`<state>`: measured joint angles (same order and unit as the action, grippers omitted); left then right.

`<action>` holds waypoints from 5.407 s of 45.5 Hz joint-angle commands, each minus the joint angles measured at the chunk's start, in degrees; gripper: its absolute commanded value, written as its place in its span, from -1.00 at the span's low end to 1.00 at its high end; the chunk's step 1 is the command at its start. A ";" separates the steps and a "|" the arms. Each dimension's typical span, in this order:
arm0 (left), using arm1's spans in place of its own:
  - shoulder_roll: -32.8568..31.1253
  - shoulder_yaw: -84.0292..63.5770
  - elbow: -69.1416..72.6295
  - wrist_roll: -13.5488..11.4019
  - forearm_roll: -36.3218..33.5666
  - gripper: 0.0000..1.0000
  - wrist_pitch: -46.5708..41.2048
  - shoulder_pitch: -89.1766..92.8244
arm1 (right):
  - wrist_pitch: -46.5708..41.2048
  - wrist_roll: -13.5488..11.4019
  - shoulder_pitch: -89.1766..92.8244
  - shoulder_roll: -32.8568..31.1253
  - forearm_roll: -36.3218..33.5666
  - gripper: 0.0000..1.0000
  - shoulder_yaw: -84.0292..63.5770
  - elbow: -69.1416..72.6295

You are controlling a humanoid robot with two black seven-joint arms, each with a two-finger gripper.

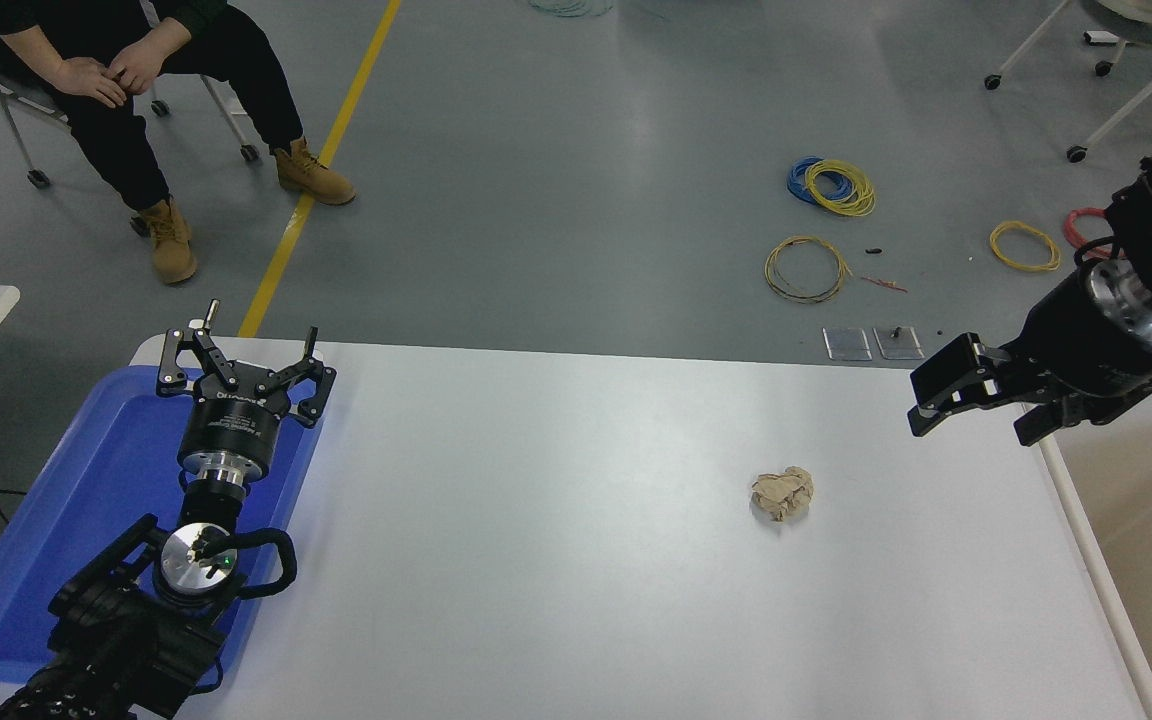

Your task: Pick up paper ball place in dustbin

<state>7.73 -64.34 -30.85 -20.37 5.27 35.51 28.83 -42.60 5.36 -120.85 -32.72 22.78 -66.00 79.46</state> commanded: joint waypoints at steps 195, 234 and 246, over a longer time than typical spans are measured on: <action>-0.09 0.00 0.00 0.07 0.00 1.00 0.00 0.00 | 29.51 0.18 48.25 31.84 -5.03 1.00 10.54 -42.54; -0.09 0.00 -0.09 0.07 -0.08 1.00 0.00 0.00 | 30.47 0.18 53.88 31.93 -4.32 1.00 10.45 -50.01; -0.09 0.00 0.00 0.07 -0.08 1.00 0.00 0.00 | 30.56 0.18 55.55 31.93 -4.23 1.00 10.28 -51.16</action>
<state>7.65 -64.34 -30.87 -20.30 5.19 35.51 28.83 -12.17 5.56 -66.76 -0.81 18.44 -55.59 29.35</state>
